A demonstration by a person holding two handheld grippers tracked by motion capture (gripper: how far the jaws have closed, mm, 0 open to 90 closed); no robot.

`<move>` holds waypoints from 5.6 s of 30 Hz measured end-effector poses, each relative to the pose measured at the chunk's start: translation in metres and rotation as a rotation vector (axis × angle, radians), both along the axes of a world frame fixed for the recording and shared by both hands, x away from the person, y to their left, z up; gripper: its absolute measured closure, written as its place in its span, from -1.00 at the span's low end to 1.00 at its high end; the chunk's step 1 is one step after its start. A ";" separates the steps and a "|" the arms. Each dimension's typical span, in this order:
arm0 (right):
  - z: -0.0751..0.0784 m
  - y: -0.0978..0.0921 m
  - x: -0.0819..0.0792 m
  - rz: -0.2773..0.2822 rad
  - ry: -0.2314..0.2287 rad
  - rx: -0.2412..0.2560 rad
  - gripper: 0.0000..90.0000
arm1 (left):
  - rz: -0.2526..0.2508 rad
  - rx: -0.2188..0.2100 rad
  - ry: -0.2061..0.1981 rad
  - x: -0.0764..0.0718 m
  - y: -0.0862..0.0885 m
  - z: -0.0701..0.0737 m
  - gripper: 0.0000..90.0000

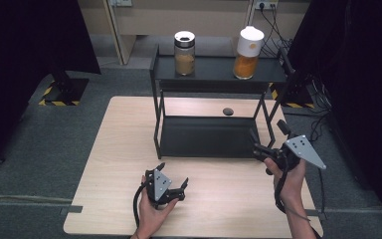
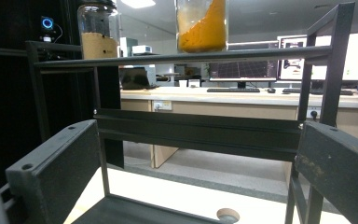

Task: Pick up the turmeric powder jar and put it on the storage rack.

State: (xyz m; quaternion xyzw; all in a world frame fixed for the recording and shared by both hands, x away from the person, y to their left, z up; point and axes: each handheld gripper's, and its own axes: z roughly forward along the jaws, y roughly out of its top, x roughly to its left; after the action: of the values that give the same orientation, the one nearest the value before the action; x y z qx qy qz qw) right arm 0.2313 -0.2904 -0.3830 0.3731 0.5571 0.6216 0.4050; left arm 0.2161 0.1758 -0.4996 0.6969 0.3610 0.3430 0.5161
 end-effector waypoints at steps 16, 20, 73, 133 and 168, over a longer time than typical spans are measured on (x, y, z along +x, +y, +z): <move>-0.025 -0.004 -0.014 -0.002 0.047 0.008 -0.99 | 0.000 -0.002 0.000 0.000 0.000 0.000 -0.93; -0.030 -0.005 -0.017 -0.003 0.054 0.012 -0.99 | 0.001 -0.002 -0.001 0.000 0.000 0.000 -0.93; -0.072 -0.019 -0.053 -0.020 0.145 -0.006 -0.99 | 0.003 -0.008 -0.007 -0.001 0.000 -0.002 -0.93; -0.096 -0.007 -0.042 -0.121 0.292 -0.121 -0.98 | 0.001 -0.018 -0.006 -0.001 0.002 -0.002 -0.93; -0.106 -0.010 -0.036 -0.140 0.344 -0.107 -0.97 | -0.003 -0.021 -0.001 0.000 0.003 -0.002 -0.93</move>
State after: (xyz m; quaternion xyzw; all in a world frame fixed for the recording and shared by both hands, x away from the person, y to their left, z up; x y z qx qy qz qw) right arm 0.1956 -0.3006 -0.4889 0.4896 0.6231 0.4885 0.3654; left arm 0.2161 0.1789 -0.5013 0.6917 0.3632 0.3387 0.5243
